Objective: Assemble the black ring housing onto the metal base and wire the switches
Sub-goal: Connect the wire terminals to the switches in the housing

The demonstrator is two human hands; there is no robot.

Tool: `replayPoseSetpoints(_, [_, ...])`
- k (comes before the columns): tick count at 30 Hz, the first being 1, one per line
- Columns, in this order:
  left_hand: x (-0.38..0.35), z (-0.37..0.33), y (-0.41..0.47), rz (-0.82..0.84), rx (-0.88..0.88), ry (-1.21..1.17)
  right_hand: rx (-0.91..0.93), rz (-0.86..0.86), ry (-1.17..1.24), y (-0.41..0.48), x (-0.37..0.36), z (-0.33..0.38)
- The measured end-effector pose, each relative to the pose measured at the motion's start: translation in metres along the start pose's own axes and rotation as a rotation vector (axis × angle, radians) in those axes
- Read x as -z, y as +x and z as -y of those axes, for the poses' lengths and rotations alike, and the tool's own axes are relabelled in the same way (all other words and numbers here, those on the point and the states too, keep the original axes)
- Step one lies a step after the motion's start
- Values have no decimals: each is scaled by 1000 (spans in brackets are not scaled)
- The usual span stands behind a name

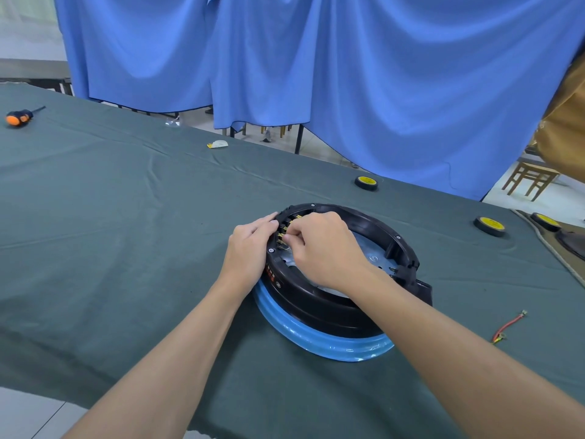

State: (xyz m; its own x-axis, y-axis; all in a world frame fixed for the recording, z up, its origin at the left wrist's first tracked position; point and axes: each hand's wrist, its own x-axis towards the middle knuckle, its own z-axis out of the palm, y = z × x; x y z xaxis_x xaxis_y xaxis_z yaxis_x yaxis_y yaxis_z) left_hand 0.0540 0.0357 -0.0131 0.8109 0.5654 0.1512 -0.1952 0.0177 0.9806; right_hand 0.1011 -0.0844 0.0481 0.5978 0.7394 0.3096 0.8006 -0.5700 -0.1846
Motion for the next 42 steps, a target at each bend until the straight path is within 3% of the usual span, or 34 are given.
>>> replayPoseSetpoints(16, [-1, -3, 0, 15, -41, 134, 48, 46, -39, 6, 4, 2])
replayPoseSetpoints(20, [-4, -5, -11, -110, -40, 86, 15, 55, 88, 4, 14, -6])
replayPoseSetpoints(25, [-4, -6, -15, -230, -35, 82, -171, -106, 194, -3, 43, -46])
replayPoseSetpoints(28, [-3, -4, -13, -235, -21, 93, -217, -28, 141, -14, 52, -70])
replayPoseSetpoints(38, [0, -3, -10, -275, -6, 231, -69, 451, 56, -30, 66, -83])
replayPoseSetpoints(42, [-3, -18, -20, -419, 65, 375, -32, 495, -4, -30, 65, -84])
